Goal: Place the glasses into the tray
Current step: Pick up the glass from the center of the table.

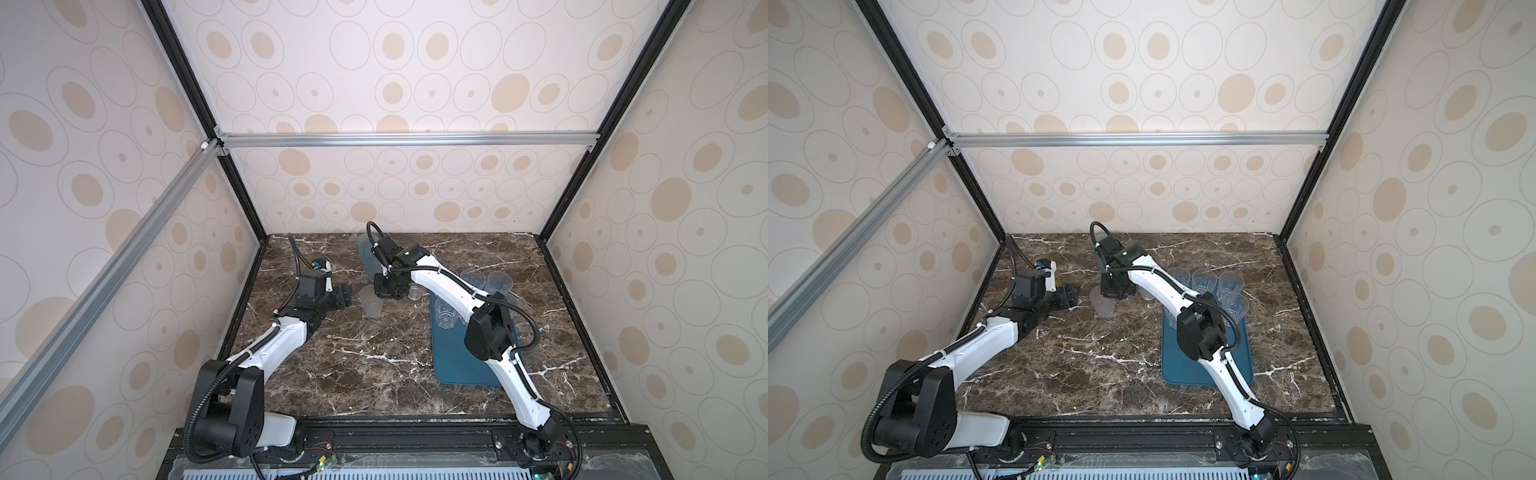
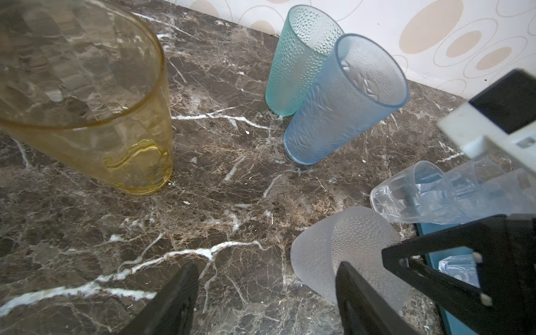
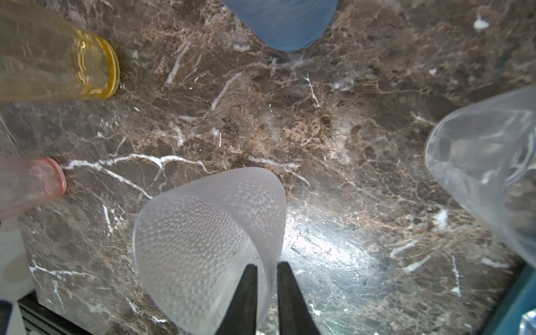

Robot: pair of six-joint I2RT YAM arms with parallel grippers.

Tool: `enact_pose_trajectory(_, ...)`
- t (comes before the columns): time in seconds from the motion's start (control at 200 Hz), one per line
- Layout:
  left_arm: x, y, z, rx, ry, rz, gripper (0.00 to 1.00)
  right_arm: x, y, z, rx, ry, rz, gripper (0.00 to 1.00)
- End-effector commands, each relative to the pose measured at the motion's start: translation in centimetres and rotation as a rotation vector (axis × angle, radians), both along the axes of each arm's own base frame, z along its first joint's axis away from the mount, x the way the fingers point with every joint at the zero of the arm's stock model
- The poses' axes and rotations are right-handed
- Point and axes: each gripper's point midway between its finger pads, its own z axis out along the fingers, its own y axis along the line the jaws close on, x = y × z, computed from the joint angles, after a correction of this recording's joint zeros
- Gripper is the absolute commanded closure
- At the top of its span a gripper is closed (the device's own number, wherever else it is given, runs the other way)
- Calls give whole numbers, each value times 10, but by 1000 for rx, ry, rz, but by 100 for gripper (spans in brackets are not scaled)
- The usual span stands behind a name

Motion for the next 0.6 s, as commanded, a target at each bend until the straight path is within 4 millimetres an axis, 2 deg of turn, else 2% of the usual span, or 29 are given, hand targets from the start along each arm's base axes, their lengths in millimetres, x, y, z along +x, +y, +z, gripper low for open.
enact_pose_trajectory(0.0, 2, 0, 7, 9, -31, 3, 25, -8, 1, 0, -23, 2, 13, 88)
enact_pose_trajectory(0.145, 2, 3, 13, 20, -46, 8, 25, -14, -1, 12, -22, -8, 28, 90)
enact_pose_trajectory(0.32, 2, 6, 31, 37, -74, 15, 25, -19, -5, 41, 8, -50, 38, 92)
enact_pose_trajectory(0.335, 2, 6, 33, 39, -77, 16, 25, -23, -8, 35, -7, -34, 40, 92)
enact_pose_trajectory(0.595, -6, 3, 59, 66, -118, 23, 25, -39, -24, 57, -10, -55, 49, 93)
